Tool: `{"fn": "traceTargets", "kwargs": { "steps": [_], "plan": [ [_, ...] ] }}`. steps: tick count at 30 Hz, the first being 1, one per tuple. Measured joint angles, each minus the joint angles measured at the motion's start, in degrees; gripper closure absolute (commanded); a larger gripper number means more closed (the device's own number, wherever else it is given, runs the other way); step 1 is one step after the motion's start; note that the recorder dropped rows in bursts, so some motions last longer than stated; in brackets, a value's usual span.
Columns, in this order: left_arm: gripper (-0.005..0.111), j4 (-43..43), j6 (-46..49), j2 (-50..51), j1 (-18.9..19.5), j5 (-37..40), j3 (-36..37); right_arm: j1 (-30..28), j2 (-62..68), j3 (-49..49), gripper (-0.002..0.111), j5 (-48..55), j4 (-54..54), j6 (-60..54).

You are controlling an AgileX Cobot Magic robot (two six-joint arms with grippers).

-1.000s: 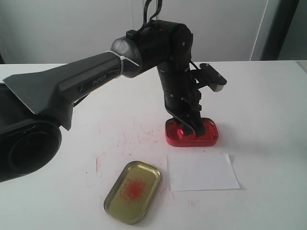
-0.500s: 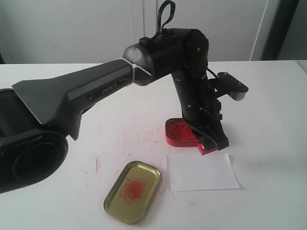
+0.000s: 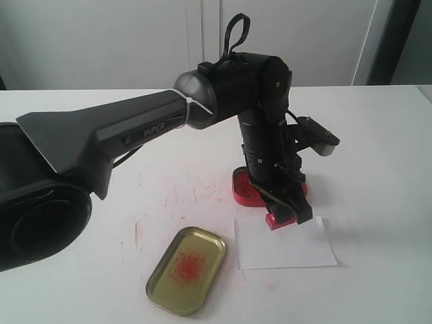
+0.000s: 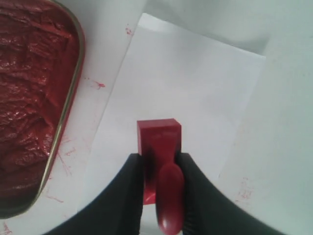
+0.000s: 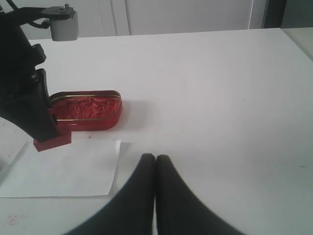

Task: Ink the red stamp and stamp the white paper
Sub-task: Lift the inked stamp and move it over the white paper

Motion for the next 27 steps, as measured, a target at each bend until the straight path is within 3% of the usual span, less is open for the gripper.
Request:
{"fn": "traceTargets", "kwargs": {
  "steps": [27],
  "plan": [
    [0.107,0.7,1.3,0.7,-1.0,-0.1,1.6,0.0,0.0,0.0,0.108,0.0,0.0,0.0]
  ]
}}
